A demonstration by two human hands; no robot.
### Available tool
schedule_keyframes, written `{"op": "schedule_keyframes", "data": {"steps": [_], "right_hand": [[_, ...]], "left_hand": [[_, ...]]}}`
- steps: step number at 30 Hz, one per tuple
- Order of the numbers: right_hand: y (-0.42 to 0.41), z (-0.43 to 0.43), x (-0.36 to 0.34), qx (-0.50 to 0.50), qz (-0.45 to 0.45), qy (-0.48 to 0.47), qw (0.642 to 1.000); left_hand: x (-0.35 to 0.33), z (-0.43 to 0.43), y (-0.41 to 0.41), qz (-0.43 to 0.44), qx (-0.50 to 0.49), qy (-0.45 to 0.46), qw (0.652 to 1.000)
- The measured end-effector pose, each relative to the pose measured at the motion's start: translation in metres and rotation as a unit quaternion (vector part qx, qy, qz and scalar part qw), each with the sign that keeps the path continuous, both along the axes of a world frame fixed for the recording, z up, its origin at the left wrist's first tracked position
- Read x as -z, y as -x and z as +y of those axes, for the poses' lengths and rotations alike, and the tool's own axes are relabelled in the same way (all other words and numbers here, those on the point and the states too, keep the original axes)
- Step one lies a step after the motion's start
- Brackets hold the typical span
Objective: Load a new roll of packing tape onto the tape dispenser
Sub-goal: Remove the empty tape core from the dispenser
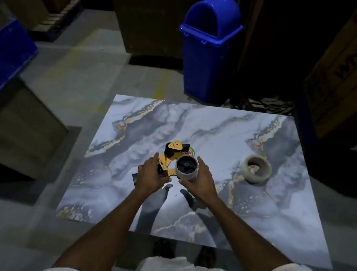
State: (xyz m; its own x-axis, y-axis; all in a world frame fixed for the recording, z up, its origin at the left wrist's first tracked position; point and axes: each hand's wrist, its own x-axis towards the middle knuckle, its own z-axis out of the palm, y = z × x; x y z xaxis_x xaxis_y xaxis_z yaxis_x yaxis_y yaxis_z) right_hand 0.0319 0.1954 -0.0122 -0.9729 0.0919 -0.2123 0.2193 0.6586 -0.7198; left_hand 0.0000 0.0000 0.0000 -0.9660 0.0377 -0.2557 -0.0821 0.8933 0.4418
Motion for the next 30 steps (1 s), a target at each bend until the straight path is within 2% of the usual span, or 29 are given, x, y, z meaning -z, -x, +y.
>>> {"op": "schedule_keyframes", "data": {"steps": [4,7,20,30], "right_hand": [[0.015,-0.013,0.021,0.041,-0.047,-0.013,0.998],[0.025,-0.016,0.04,0.068,-0.027,-0.026,0.997],[0.004,-0.007,0.017,0.157,0.058,0.001,0.986],[0.004,0.015,0.025,0.153,0.051,-0.006,0.987]], "left_hand": [[0.017,-0.01,0.009,0.039,0.013,-0.062,0.997],[0.028,-0.017,0.014,0.07,0.018,-0.115,0.991],[0.033,0.005,0.028,0.084,0.068,-0.185,0.977],[0.036,0.023,0.035,0.113,0.087,-0.194,0.971]]}}
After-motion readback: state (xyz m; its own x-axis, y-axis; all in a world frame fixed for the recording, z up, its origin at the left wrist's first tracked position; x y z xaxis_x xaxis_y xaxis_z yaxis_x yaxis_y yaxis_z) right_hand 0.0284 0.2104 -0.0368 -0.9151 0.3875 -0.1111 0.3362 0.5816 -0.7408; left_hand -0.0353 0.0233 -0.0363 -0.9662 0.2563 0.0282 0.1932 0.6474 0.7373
